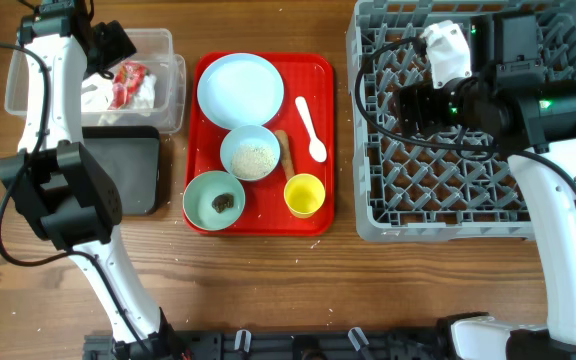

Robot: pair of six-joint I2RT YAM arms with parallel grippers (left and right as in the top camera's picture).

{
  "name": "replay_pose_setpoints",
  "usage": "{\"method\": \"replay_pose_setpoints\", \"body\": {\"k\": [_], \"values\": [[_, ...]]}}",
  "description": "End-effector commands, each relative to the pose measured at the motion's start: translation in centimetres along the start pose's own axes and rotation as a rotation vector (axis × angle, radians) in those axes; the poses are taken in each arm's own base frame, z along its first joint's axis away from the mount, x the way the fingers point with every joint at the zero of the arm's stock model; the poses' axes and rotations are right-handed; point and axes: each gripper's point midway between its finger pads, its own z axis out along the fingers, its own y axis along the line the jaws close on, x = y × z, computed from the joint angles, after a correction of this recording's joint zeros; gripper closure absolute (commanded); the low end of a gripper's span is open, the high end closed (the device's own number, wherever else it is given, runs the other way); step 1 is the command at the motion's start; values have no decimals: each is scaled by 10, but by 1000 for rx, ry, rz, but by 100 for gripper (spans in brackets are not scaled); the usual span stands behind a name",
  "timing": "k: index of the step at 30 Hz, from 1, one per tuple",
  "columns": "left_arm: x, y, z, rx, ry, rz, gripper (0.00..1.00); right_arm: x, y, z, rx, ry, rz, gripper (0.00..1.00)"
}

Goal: Sort waste into correct bins and load items into the dishwasher rack
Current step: 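Grasp the light-blue bowl and tip its scrap onto the black tray, left gripper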

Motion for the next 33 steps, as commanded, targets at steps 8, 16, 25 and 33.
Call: {"method": "replay_pose_setpoints", "body": {"k": [8,16,25,33], "values": [[45,-47,-111,233,112,142,6,-8,4,2,-22,-19,102,0],[164,-107,-156,289,403,358,10,-11,4,1,-21,-32,126,0],[253,-135,-161,187,525,521,23,-11,4,1,-22,-29,130,0],[306,-89,-163,93,560,531,23,-15,3,5,-21,-38,134,0]]}}
